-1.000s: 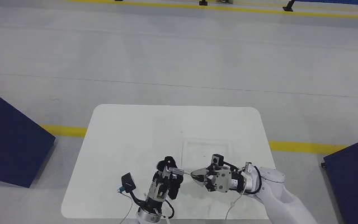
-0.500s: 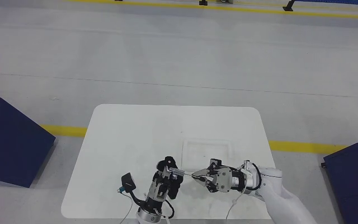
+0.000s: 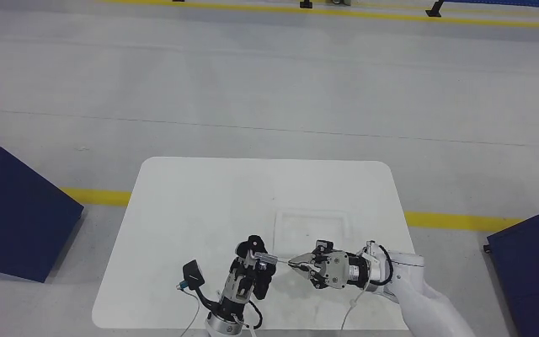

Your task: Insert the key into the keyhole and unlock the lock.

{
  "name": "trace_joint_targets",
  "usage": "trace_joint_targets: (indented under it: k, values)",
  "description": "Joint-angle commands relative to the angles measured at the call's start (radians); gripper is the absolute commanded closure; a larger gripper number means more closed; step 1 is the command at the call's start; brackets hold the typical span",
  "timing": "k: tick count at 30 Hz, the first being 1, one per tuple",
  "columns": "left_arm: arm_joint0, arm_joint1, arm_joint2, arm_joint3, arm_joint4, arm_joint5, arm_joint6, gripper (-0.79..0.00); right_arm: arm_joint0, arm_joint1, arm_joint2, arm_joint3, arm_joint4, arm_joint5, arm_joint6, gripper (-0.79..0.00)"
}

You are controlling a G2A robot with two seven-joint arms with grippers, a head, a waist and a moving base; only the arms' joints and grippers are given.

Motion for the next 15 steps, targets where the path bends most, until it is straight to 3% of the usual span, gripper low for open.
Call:
trace_joint_targets:
  k: [1,15]
  values:
    - [0.0,0.0,0.0,0.0,0.0,0.0,0.0,0.0,0.0,-0.001,0.003,0.004,0.04,0.029,-0.025,0.0]
    - [0.0,0.0,0.0,0.0,0.0,0.0,0.0,0.0,0.022,-0.008,-0.003,0.017,0.262,0.155,-0.208,0.0]
